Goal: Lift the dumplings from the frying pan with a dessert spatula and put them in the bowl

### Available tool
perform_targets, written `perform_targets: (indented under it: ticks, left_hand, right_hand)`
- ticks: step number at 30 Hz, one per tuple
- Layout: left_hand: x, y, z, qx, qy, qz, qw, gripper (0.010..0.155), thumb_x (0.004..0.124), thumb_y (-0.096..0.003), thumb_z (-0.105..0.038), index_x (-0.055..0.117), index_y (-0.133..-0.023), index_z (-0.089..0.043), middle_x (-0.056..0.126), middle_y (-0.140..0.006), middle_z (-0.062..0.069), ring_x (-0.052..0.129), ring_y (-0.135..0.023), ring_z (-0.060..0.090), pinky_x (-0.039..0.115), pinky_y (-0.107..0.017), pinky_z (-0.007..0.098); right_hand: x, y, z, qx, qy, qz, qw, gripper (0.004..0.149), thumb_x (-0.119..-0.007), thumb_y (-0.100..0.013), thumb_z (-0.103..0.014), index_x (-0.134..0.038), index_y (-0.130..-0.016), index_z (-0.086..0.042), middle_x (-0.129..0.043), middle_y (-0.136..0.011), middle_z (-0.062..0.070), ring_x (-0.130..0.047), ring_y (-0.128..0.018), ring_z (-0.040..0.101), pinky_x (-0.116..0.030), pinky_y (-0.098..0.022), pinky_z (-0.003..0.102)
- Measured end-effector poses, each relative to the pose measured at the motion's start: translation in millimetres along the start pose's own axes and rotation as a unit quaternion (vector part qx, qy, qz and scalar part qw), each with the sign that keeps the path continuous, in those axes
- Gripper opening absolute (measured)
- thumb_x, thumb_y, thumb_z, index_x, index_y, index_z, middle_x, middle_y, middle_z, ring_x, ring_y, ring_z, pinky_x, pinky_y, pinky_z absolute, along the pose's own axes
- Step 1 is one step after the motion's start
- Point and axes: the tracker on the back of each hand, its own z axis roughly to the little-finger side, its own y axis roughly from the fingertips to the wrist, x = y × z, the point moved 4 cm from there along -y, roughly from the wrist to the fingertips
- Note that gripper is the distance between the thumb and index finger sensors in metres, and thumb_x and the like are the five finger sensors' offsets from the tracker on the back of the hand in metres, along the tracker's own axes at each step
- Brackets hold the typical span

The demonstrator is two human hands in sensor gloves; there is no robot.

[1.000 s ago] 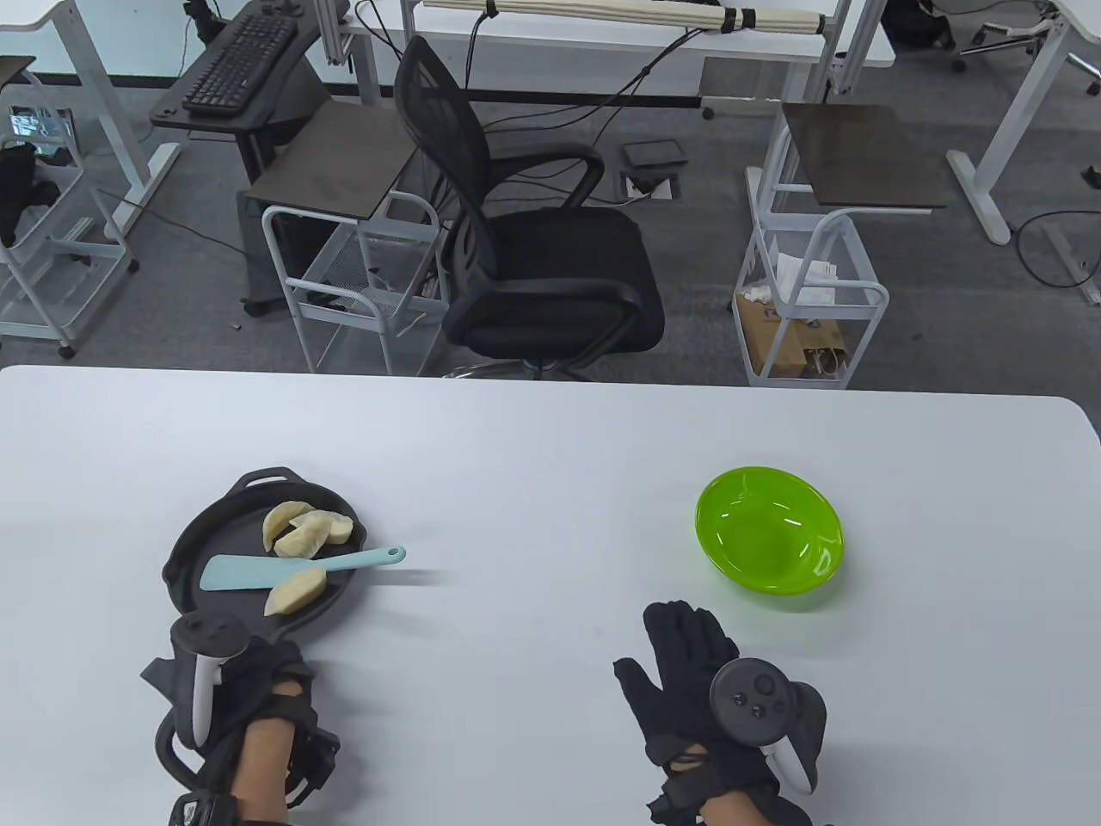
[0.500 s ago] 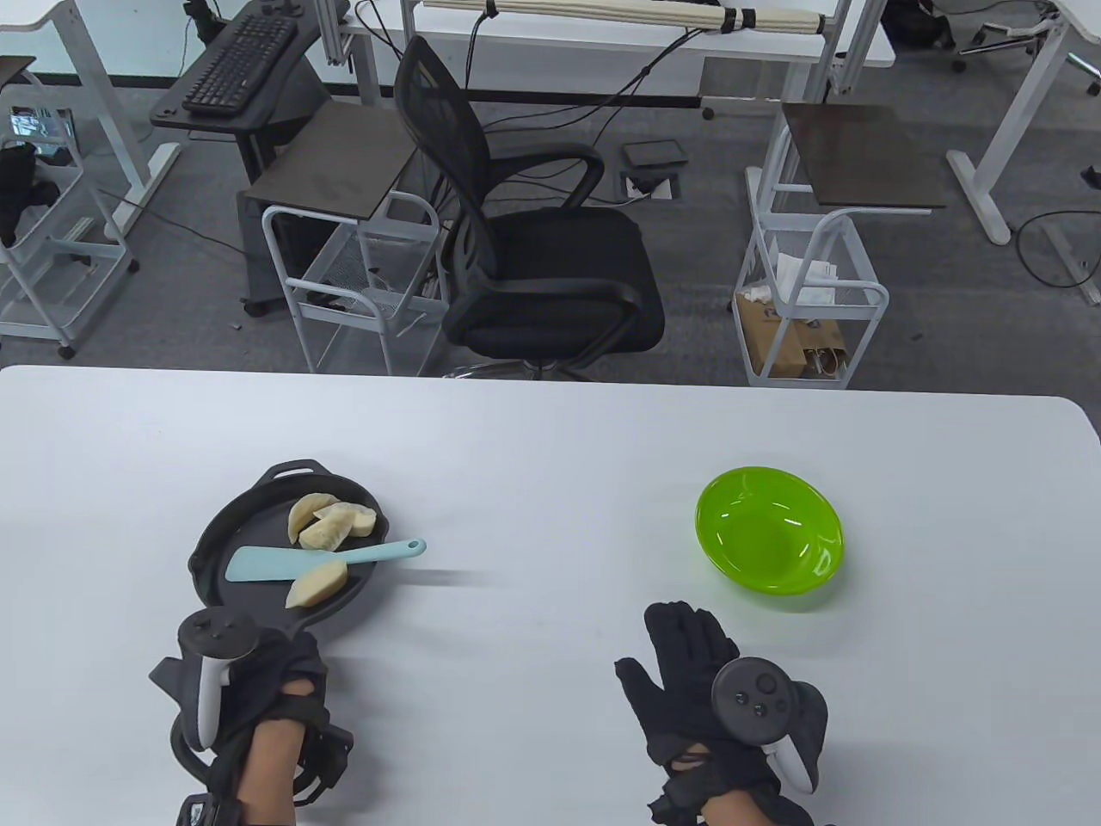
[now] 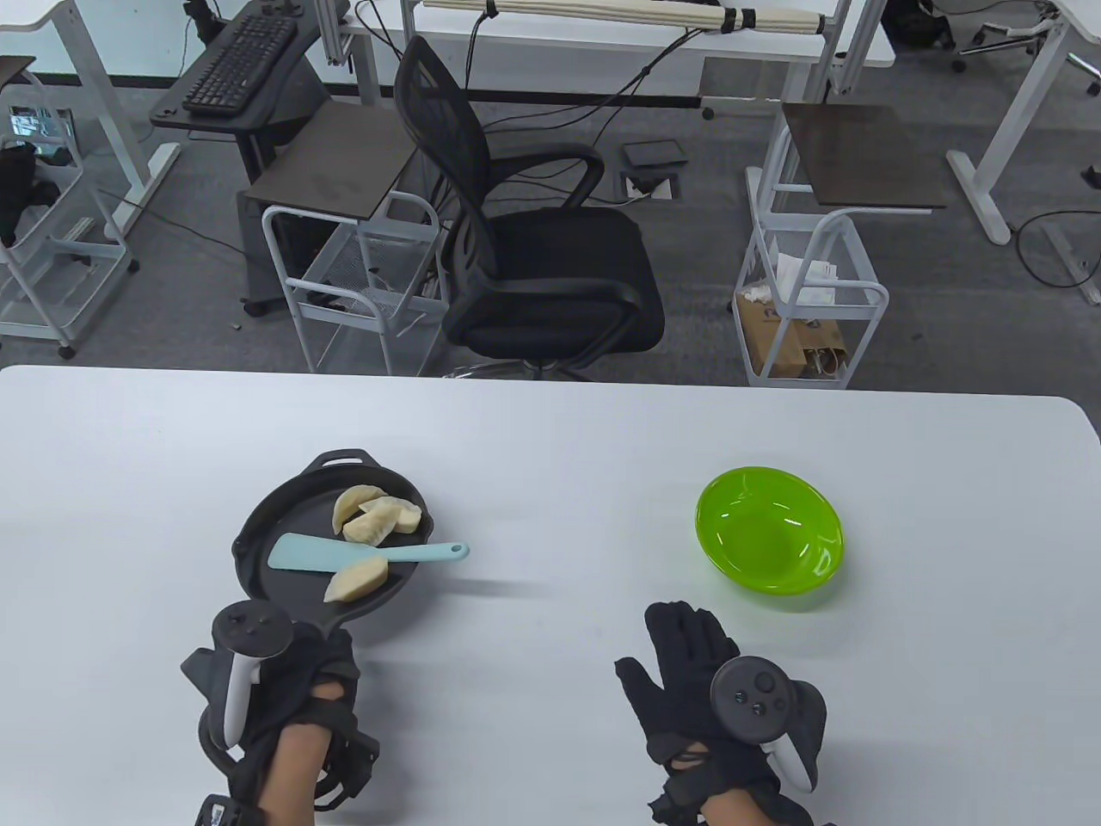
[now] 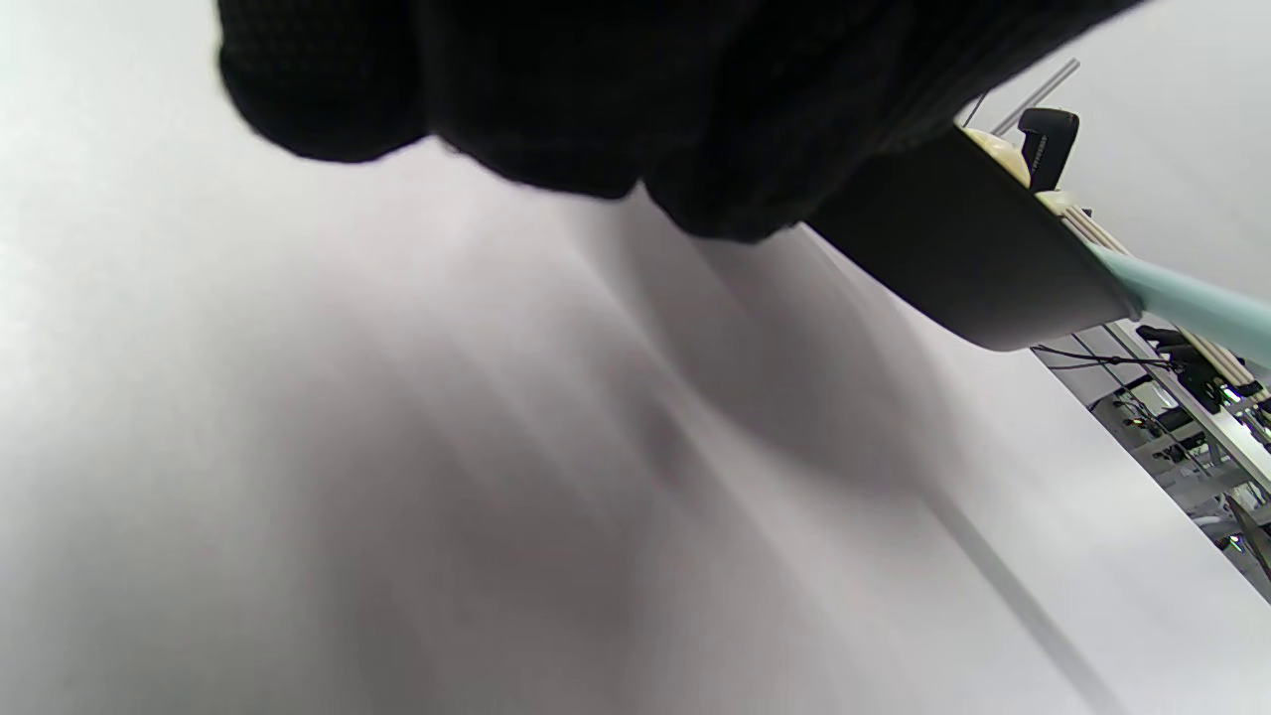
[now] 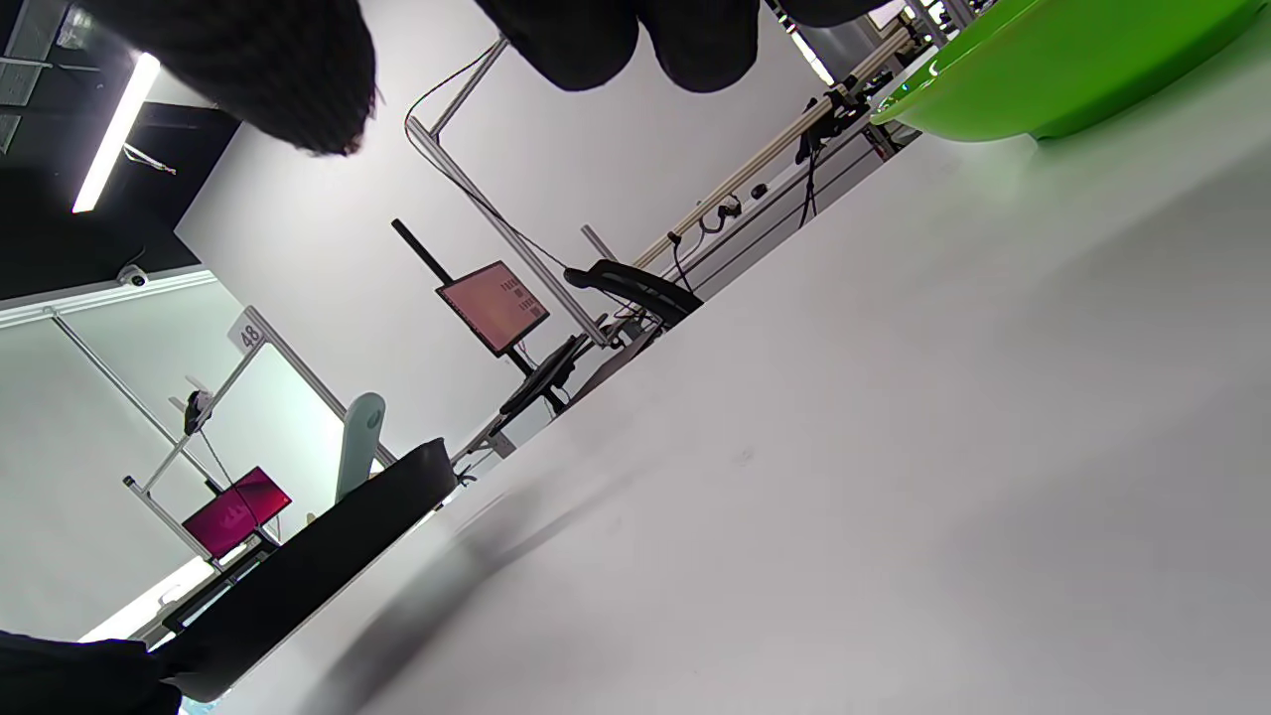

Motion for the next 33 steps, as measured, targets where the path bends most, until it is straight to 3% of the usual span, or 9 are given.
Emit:
perform_targets:
  ticks: [16,33]
  left_hand:
    - [45.5,23.8,-36.2,0.057,-0.064,0.072,0.994,0.063,0.074,-0.0494,-0.052,0.060,-0.097,-0.013,0.100,-0.045,-0.015,0.096,-0.025,0.010,0.081,-0.047,0.046]
    - [86.4,37.3,-48.9,0.078,-0.116,0.118,0.983,0.063,0.074,-0.0490,-0.052,0.059,-0.097,-0.015,0.101,-0.048,-0.015,0.098,-0.029,0.011,0.080,-0.050,0.046]
  right_hand:
    - [-0.5,-1.2,2.3,-0.007,0.001,-0.002,1.000,0.074,-0.072,-0.057,-0.053,-0.043,-0.110,-0.011,-0.035,-0.114,0.024,-0.024,-0.102,0.059,-0.018,-0.072,0.071]
    - [-2.1,-3.4,4.6,-0.014,0.007,-0.007,1.000,0.073,-0.072,-0.057,-0.053,-0.043,-0.110,-0.011,-0.035,-0.114,0.024,-0.024,-0.102,0.059,-0.018,-0.072,0.071]
